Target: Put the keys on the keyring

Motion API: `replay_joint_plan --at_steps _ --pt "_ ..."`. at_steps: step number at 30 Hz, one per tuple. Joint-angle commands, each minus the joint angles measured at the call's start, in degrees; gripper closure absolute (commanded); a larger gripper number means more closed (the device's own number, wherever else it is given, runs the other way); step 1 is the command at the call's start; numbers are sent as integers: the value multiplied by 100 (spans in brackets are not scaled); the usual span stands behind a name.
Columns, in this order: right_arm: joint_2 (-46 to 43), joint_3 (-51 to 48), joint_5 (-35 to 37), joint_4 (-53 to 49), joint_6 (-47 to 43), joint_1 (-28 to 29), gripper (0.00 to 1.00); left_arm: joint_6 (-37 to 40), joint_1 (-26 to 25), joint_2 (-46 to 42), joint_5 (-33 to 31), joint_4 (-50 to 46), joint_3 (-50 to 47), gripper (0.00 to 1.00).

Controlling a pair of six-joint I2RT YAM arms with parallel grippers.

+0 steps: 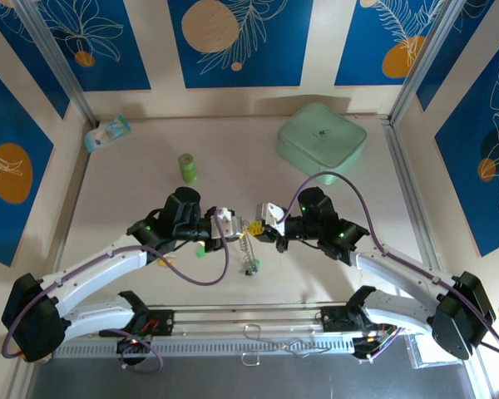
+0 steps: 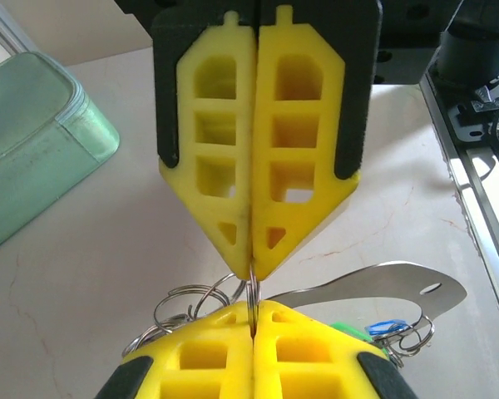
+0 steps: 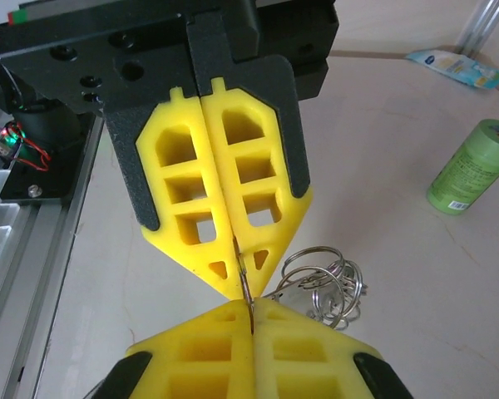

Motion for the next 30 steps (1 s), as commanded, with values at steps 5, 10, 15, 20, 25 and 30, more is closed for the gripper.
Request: replay_joint_plan --at_steps 5,10,15,20,25,30 --pt "-63 6 -462 20 -208 -54 73 265 19 -269 479 447 -295 100" --pt "-98 -171 -610 237 -390 -54 75 322 18 -337 564 528 -389 100" --pt "-144 -215 -607 190 -482 -54 74 300 25 -361 597 676 -436 100" --pt "-614 -533 -533 342 -468 -82 67 280 20 -361 524 683 -437 100" --pt "-733 -657 -196 334 -529 -1 61 298 18 -388 555 766 -470 100" --pt "-630 -613 -187 472 -476 67 62 436 24 -405 686 801 -516 100"
